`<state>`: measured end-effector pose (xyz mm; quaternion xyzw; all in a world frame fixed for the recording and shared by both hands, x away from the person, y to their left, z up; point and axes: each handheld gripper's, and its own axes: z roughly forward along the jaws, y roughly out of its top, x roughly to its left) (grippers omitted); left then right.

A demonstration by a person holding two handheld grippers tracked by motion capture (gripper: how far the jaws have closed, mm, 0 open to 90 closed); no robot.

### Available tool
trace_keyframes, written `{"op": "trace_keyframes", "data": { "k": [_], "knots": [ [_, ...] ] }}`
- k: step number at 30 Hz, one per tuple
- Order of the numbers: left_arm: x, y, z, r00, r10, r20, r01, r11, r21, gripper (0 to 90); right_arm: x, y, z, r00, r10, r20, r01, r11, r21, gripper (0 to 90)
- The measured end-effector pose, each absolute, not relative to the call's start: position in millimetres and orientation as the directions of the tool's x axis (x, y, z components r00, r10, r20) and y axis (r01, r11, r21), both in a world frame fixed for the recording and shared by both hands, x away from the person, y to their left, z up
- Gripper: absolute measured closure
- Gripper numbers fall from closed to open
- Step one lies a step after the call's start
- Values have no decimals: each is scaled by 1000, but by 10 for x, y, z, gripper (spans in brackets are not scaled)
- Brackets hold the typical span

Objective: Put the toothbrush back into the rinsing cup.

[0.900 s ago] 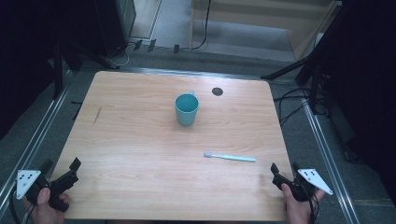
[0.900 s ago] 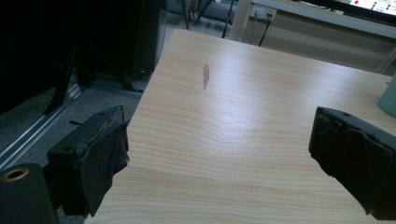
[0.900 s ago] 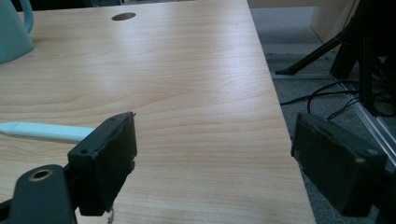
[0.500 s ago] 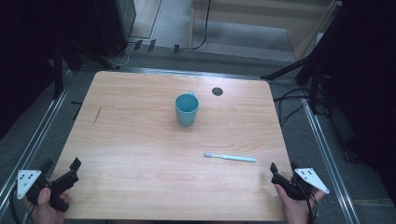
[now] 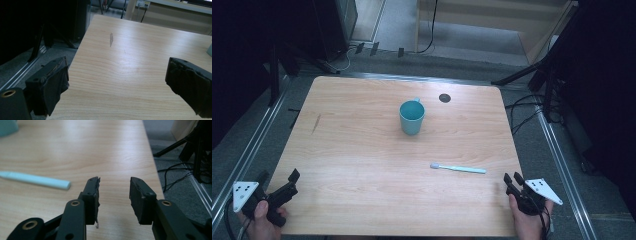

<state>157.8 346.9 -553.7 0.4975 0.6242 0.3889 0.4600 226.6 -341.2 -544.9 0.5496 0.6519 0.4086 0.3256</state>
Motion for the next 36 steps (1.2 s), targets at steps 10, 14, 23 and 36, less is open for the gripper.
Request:
{"op": "trace_keyframes", "data": {
  "k": [10, 14, 23, 36],
  "knots": [
    [1574, 3461, -5536, -70, 982, -173, 264, 186, 947, 51, 2562, -3200, -5125, -383, 924, -23, 553, 249, 795, 709],
    [1579, 3469, -5536, -74, 980, -186, 268, 199, 943, 52, 2773, -3098, -4934, -402, 914, -63, 583, 308, 752, 753],
    [1577, 3473, -5538, -73, 979, -191, 263, 203, 943, 52, 3256, -2794, -4881, -438, 890, -124, 732, 434, 526, 900],
    [1576, 3479, -5538, -71, 978, -198, 261, 209, 942, 51, 3452, -2551, -5077, -490, 868, -81, 799, 484, 358, 900]
  ]
}}
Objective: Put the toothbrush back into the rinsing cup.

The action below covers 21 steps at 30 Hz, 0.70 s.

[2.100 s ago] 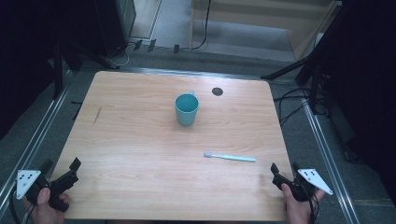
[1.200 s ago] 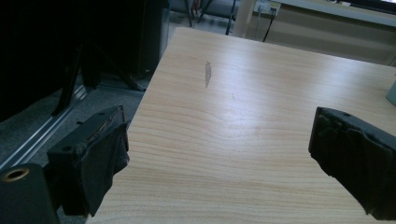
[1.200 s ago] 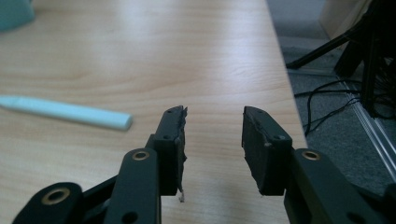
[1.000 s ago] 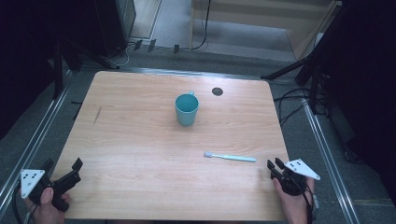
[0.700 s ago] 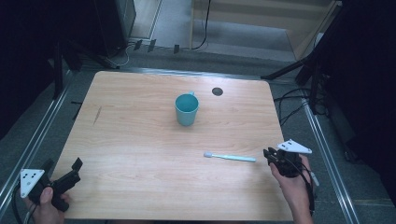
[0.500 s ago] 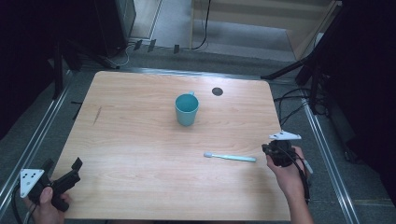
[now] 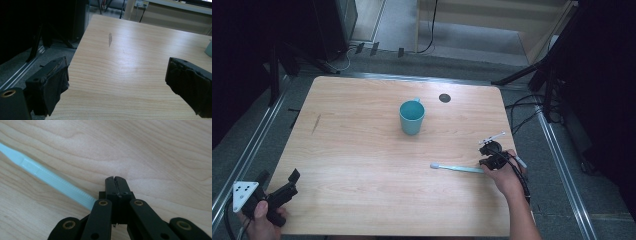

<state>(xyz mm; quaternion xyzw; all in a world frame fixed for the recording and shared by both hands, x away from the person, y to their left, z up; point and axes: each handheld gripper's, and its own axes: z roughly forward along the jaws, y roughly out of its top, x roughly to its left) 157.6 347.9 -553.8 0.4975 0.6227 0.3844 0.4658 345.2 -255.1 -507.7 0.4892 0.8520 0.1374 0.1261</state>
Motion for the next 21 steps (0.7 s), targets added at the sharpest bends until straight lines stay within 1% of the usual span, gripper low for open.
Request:
{"op": "trace_keyframes", "data": {
  "k": [5, 11, 21],
  "knots": [
    [1580, 3479, -5538, -72, 977, -199, 263, 211, 941, 52, 3368, -2538, -5069, -525, 850, -39, 792, 505, 345, 900],
    [1583, 3477, -5539, -72, 977, -201, 261, 213, 941, 52, 3241, -2481, -5052, -566, 824, -28, 773, 543, 327, 900],
    [1584, 3483, -5539, -72, 975, -209, 261, 221, 940, 52, 3022, -2434, -5032, -607, 795, -18, 751, 581, 316, 900]
  ]
}}
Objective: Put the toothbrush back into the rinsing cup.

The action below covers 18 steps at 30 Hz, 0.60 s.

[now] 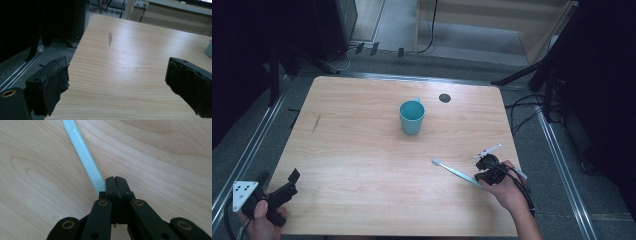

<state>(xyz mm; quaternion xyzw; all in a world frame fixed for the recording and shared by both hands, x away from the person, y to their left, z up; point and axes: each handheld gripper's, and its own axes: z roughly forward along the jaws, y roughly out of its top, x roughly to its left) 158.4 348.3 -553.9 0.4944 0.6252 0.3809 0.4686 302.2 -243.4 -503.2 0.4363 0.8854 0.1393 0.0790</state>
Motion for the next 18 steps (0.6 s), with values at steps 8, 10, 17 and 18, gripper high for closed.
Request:
{"op": "trace_keyframes", "data": {
  "k": [8, 10, 17, 18],
  "knots": [
    [1583, 3487, -5540, -73, 974, -213, 260, 225, 939, 52, 2885, -2415, -5030, -638, 770, -11, 732, 611, 301, 894],
    [1585, 3485, -5540, -75, 974, -215, 259, 227, 939, 52, 2862, -2414, -5044, -637, 771, -1, 736, 608, 297, 892],
    [1583, 3489, -5540, -73, 975, -212, 262, 224, 939, 52, 2812, -2404, -5083, -652, 757, 33, 730, 616, 298, 880],
    [1583, 3488, -5540, -73, 974, -212, 262, 224, 939, 52, 2792, -2374, -5076, -677, 735, 40, 710, 638, 300, 841]
  ]
}}
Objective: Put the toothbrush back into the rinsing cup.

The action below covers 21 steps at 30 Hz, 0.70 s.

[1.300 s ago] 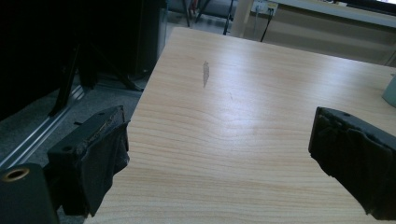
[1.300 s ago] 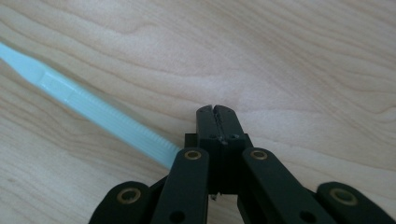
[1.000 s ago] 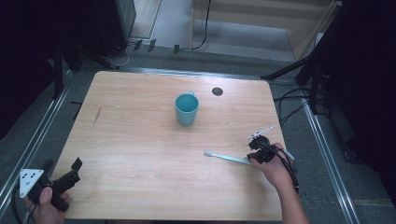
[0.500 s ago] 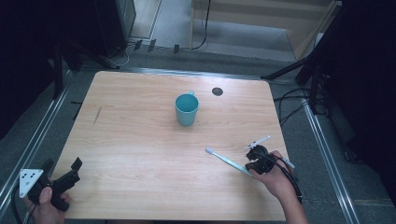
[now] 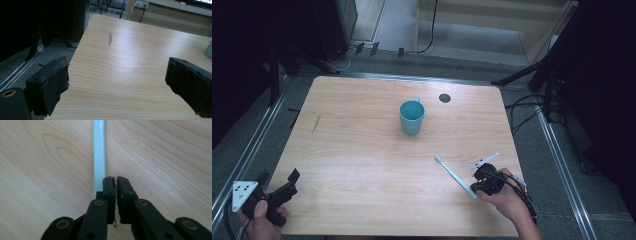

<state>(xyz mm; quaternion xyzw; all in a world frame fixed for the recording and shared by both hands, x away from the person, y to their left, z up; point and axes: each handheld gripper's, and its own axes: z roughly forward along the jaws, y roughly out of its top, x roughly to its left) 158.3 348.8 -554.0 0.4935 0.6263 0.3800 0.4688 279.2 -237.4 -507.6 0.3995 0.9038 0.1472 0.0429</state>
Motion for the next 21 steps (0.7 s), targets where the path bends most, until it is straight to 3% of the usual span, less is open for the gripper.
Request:
{"op": "trace_keyframes", "data": {
  "k": [6, 21],
  "knots": [
    [1584, 3490, -5540, -75, 974, -215, 262, 227, 938, 59, 2820, -2238, -5000, -709, 705, 17, 676, 672, 301, 697],
    [1585, 3506, -5541, -71, 971, -228, 265, 238, 934, 60, 3064, -1766, -4932, -677, 736, 23, 722, 658, 215, 730]
  ]
}}
